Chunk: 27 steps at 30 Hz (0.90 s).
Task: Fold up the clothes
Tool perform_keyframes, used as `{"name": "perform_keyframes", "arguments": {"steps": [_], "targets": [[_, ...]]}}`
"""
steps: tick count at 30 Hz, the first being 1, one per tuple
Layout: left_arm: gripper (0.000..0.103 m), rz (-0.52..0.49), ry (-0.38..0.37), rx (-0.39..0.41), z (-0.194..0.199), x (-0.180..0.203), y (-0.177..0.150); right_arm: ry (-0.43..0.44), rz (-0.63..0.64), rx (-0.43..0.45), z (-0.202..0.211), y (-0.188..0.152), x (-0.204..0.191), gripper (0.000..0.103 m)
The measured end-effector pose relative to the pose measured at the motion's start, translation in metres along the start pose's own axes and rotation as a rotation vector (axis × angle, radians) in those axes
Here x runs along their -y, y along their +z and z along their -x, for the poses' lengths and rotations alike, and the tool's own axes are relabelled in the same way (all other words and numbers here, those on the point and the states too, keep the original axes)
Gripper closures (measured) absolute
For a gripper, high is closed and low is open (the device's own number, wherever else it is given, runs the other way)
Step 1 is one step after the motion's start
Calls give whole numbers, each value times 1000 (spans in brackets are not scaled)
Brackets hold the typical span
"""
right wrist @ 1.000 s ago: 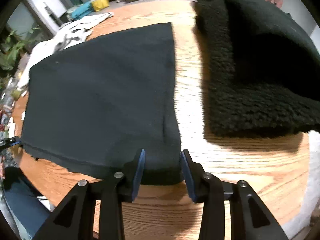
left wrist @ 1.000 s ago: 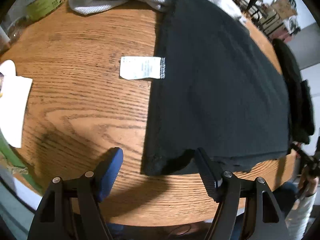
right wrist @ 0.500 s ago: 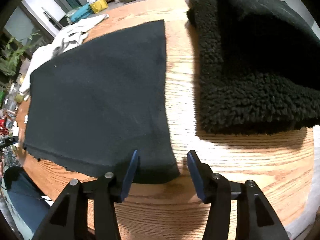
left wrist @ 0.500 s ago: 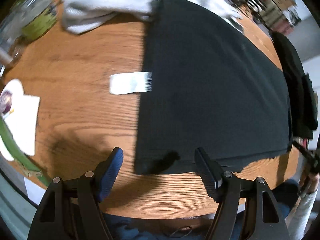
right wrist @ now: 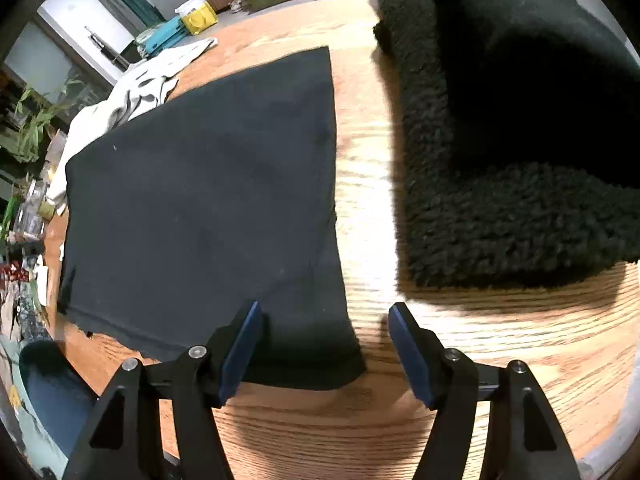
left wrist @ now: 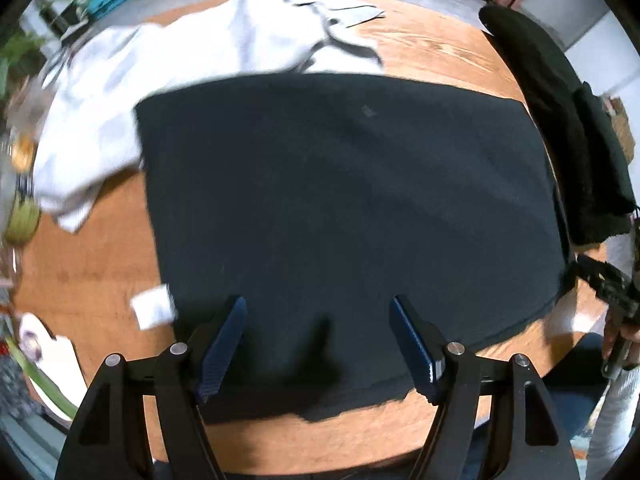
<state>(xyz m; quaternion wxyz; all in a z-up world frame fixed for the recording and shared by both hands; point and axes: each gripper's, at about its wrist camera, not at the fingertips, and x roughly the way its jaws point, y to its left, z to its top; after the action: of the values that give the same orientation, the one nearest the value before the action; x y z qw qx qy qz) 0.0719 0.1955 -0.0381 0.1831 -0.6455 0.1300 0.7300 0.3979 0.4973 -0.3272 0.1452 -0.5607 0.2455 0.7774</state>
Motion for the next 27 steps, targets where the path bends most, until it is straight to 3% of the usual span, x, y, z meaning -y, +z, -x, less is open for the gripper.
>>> {"name": "perform_keyframes", "arguments": {"steps": [6, 9, 14, 18, 22, 27], "targets": [[29, -186, -65, 0, -23, 104, 113, 39, -46, 21, -3, 6, 17, 33], [29, -238, -111, -32, -22, 166, 132, 71, -54, 20, -6, 6, 23, 33], [29, -344, -92, -32, -18, 257, 171, 100, -47, 21, -7, 0, 31, 30], [29, -544, -74, -18, -42, 311, 206, 79, -17, 20, -5, -2, 32, 27], [29, -712, -122, -63, -73, 352, 237, 107, 12, 3, 0, -7, 33, 27], [29, -803, -151, -108, -91, 370, 252, 204, 19, -17, 3, -11, 40, 29]]}}
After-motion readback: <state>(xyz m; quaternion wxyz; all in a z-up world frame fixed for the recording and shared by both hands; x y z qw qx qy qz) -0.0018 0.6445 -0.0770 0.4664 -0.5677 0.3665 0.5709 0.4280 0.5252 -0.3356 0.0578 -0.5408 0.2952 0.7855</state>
